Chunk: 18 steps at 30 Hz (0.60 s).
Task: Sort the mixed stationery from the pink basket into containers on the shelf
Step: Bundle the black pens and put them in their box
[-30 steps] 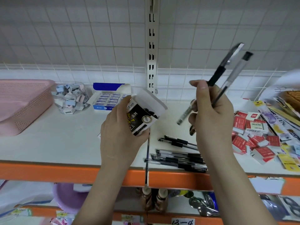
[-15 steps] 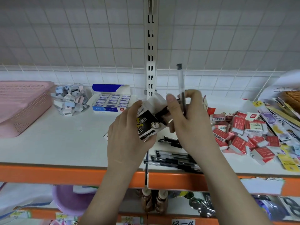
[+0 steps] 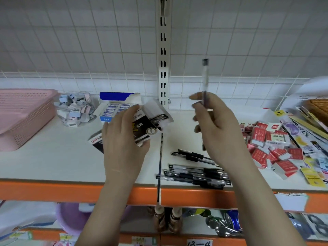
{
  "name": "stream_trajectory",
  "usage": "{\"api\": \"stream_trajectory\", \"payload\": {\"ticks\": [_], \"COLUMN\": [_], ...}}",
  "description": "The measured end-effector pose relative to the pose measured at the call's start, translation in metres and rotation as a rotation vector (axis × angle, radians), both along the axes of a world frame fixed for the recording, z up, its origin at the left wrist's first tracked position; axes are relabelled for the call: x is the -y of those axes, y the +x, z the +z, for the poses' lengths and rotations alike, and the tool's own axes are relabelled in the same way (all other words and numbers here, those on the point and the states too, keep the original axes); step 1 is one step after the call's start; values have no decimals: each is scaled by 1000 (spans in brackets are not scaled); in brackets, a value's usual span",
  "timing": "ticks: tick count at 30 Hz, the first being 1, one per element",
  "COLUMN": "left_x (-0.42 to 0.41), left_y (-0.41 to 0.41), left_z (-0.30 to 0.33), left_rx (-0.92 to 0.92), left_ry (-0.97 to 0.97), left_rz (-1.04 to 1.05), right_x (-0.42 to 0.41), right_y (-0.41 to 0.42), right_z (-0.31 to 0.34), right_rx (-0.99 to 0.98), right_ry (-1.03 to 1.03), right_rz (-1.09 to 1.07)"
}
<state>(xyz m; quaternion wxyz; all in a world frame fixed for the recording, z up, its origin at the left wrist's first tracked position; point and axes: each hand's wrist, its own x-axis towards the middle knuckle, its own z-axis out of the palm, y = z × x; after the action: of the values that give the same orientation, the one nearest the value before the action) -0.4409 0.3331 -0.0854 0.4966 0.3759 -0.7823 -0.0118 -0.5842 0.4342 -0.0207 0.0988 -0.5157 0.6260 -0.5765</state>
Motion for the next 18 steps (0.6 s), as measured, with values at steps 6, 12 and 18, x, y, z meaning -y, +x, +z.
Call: {"api": "stream_trajectory", "payload": {"ticks": [6, 12, 18], "left_x": [5, 3, 0], "left_y": [8, 3, -2], "left_z": [0, -7, -9], "left_rx": [-268, -129, -84], "left_ry": [285, 120, 30], "left_rz": [-189, -140, -170], "right_x": [-10, -9, -3], "right_y": [0, 2, 16], "right_z": [4, 14, 8], "right_rx": [-590, -706, -243], "right_ry": [415, 433, 57], "right_rz": [105, 117, 120]}}
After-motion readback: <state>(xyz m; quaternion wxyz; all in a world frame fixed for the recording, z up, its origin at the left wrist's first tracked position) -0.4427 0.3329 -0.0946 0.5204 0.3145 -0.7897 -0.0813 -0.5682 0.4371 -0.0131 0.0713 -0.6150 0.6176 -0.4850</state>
